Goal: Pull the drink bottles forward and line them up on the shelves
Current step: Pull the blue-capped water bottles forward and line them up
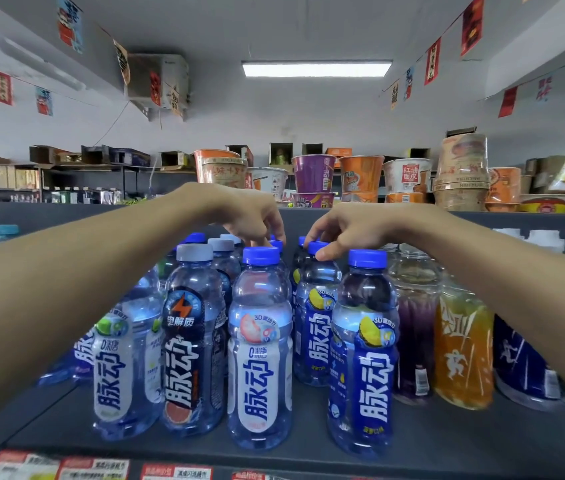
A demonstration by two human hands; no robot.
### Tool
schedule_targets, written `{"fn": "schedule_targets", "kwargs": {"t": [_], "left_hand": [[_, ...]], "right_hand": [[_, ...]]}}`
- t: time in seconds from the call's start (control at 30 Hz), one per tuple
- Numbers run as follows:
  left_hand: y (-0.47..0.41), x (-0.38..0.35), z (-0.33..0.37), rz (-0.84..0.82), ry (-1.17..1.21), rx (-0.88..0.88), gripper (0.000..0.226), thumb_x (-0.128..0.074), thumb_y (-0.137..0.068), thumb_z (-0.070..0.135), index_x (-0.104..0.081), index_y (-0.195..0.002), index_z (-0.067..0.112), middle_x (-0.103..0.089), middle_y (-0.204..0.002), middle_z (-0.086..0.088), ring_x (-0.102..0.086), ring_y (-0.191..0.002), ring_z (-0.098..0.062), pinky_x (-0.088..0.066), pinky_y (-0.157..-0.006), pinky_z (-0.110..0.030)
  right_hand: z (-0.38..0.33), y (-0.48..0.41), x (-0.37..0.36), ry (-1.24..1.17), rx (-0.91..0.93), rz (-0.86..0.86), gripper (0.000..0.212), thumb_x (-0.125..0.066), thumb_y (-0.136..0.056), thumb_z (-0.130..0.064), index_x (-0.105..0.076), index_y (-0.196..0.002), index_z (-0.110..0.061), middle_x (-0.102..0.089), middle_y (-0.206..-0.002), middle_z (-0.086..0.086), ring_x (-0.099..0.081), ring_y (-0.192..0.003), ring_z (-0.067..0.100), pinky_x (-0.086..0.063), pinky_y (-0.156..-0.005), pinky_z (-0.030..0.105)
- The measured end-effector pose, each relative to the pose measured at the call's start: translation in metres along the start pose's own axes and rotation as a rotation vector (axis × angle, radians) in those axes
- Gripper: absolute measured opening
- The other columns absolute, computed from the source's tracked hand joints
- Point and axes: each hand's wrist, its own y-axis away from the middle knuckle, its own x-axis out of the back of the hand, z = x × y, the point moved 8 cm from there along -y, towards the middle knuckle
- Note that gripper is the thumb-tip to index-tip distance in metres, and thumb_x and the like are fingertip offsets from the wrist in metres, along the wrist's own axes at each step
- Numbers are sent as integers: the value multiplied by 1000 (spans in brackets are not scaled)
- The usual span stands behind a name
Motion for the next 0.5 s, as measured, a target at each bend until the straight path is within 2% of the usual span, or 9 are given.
{"fn": "schedule_targets", "kwargs": {"t": [0.07, 0.17, 0.23, 0.4, 0.5], "left_hand": [[3, 0, 2, -1, 0, -10, 27, -68, -92, 12, -72, -114, 27, -76, -95, -4, -71, -91, -20, -53, -72, -27], [4, -1, 6, 10, -48, -23, 28, -66, -92, 12, -70, -116, 25, -75, -99, -8, -69, -97, -30, -57, -88, -44], [5, -2, 8, 15, -68, -19, 30, -64, -92, 9, -69, -116, 25, -74, -100, -9, -68, -97, -33, -56, -90, -48], [9, -1, 9, 59, -99, -4, 30, -65, -90, 10, -71, -116, 25, -73, -91, 7, -69, -86, -14, -59, -82, -36], [10, 1, 11, 81, -124, -4, 33, -64, -89, 9, -71, -117, 25, -72, -92, 7, -68, -87, -15, -60, -81, -35]], "right_hand": [[0, 1, 0, -10, -2, -4, 24, -73, -91, -35, -71, -115, -29, -74, -93, -7, -68, -95, 16, -52, -96, 39], [-1, 1, 0, -1, -7, 4, 28, -74, -90, -36, -71, -116, -27, -74, -97, -6, -69, -96, 16, -52, -96, 38], [-1, 2, 0, 18, -16, 2, 32, -75, -89, -37, -69, -119, -27, -72, -100, -5, -68, -97, 15, -52, -96, 37], [-4, 2, -1, 63, -25, 7, 37, -78, -87, -38, -67, -121, -27, -70, -103, -4, -67, -96, 14, -49, -90, 31], [-5, 4, -1, 70, -16, 27, 38, -78, -87, -36, -68, -122, -26, -70, -103, -3, -67, -96, 14, -50, -92, 32]]}}
